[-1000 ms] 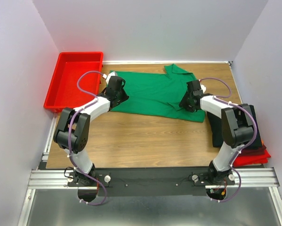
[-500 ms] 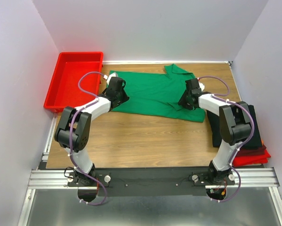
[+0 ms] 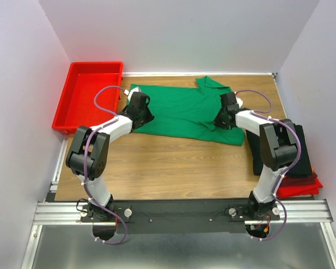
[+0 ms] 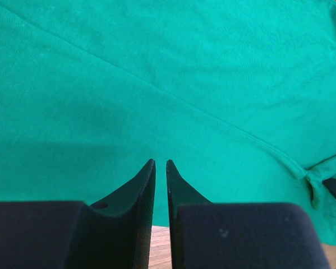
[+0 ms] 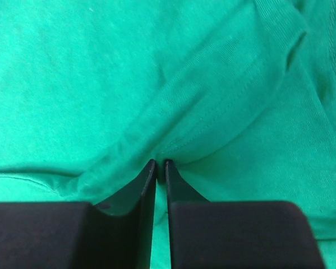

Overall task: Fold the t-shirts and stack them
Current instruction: Fold the tshirt

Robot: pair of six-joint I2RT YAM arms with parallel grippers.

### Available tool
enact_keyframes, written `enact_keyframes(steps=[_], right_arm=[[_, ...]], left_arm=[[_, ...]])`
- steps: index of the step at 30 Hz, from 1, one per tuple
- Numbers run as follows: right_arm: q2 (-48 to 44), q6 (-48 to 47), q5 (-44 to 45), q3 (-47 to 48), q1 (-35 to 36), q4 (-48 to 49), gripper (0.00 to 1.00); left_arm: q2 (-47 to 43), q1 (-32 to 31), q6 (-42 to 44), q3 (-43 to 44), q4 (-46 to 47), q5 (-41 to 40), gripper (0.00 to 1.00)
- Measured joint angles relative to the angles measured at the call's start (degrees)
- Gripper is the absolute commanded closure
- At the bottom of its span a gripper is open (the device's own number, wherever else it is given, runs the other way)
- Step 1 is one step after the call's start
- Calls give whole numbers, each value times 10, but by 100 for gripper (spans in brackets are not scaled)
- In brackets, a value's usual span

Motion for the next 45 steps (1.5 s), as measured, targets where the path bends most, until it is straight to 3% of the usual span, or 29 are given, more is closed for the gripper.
enact_keyframes(steps=[28,30,31,35,41,45], right_arm=[[127,-3,-3,186,-1,-2,84],[132,-4,-4,196,-2,-2,77],[133,-4,-5,200,-3,-2,67],[134,-12,-10,218,-4,-2,52],[126,-25,-9,219,-4,2,51],[70,-30,-7,161,-4,1,52]], left_arm=[[10,-21,11,1,0,19,81],[10,-21,12,1,0,20,81],[10,-21,12,1,0,20,81],[10,-22,13,1,0,21,81],[10,-24,13,1,0,21,81],[10,-25,13,1,-4,19,81]])
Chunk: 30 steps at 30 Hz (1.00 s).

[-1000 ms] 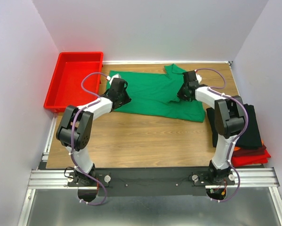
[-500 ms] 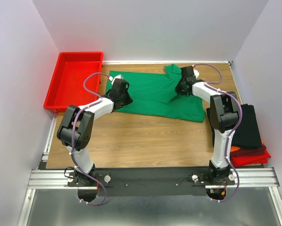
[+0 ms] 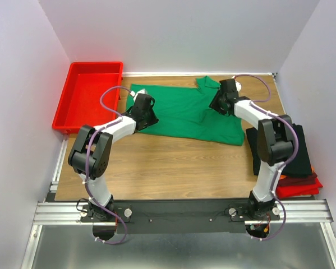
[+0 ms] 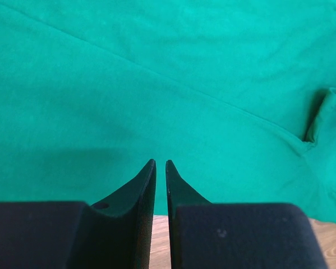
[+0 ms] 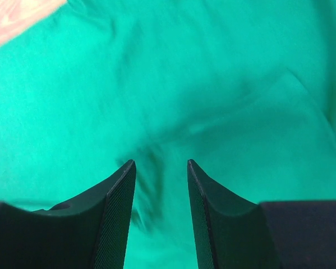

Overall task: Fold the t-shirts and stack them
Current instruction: Fold the tshirt

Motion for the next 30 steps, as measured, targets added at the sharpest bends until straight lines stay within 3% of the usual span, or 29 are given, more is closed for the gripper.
enact_keyframes(steps=[6,13,25,28,30], right_arm=[[-89,0,6,-108,11,1,52],[-103,10,11,-187,39,0,52],[-104,15,13,-194,41,3,50],[-104,19,13,-205,41,12,48],[-112,23,13,-217,42,24,41]], left_arm=[[12,0,-4,31,-35,-33,82],[24,0,-27,38,-82,-107,82],[46,1,-55,21,-103,-152,81],[41,1,-59,10,-93,-153,82],[31,1,-63,-4,-88,-153,83]])
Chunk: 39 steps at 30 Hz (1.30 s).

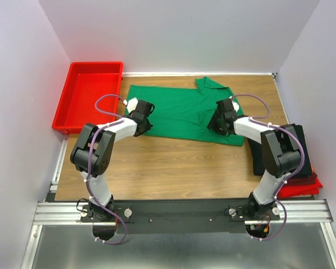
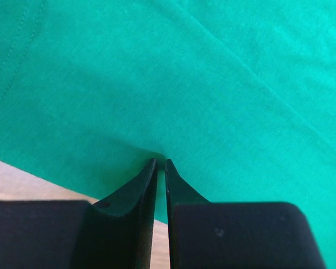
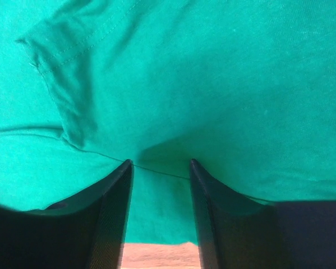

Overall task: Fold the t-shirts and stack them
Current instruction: Fold the tshirt

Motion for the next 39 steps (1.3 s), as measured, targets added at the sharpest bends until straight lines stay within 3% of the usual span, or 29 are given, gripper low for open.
enact_keyframes(steps=[5,17,25,29,32,34,39], right_arm=[[-43,6,0,-50,1,12,30],[-155,15,-28,-169,2,20,30],[-312,43,-69,-289,2,-21,29],[-382,57,-88,-315,2,-58,27],[-394,59,-92,-295,2,-77,27],[-378,54,-89,-245,2,-95,29],[-283,14,-30,-75,2,-93,32]], left_arm=[[-40,0,-5,-51,5,4,89],[-173,-21,-29,-200,17,36,92],[-285,-54,-45,-296,2,54,96],[-325,-59,-47,-298,-30,58,90],[-345,-59,-39,-266,-60,57,79],[-341,-58,-28,-218,-83,47,73],[-283,-28,4,-80,-87,13,73]])
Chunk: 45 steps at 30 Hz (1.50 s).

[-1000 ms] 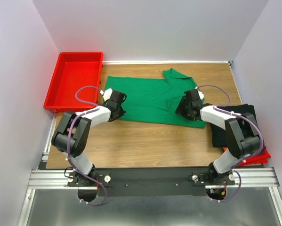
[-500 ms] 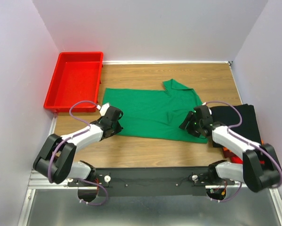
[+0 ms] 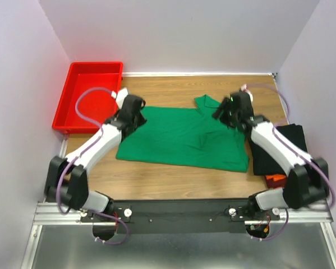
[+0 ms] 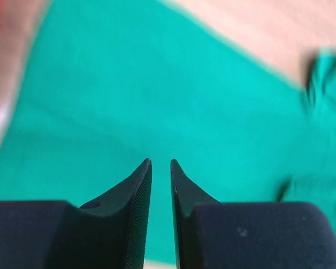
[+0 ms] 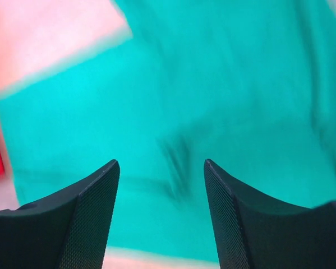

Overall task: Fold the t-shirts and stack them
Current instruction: Fold the tshirt

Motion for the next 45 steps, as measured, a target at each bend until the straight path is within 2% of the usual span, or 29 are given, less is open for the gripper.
enact_keyframes(steps=[1,6,10,15,18,22,28,45], right_arm=[[47,-15,17,58,0,8,32],[190,-70,50,202,-1,47,36],[289,-117,59,280,-3,62,37],[411,-170,71,368,-6,74,38],[449,-187,75,390,-9,74,39],[471,-203,82,401,-10,73,39],[480,-210,89,409,-11,75,48],[536,-210,86,425,-10,75,48]], left_arm=[[30,15,8,36,-3,-8,73],[176,72,37,170,-5,-61,73],[307,101,63,279,-32,-99,73],[422,119,96,388,-71,-124,74],[483,123,108,456,-87,-136,74],[514,123,115,480,-102,-143,74],[529,123,121,503,-112,-144,74],[541,126,125,506,-112,-144,75]])
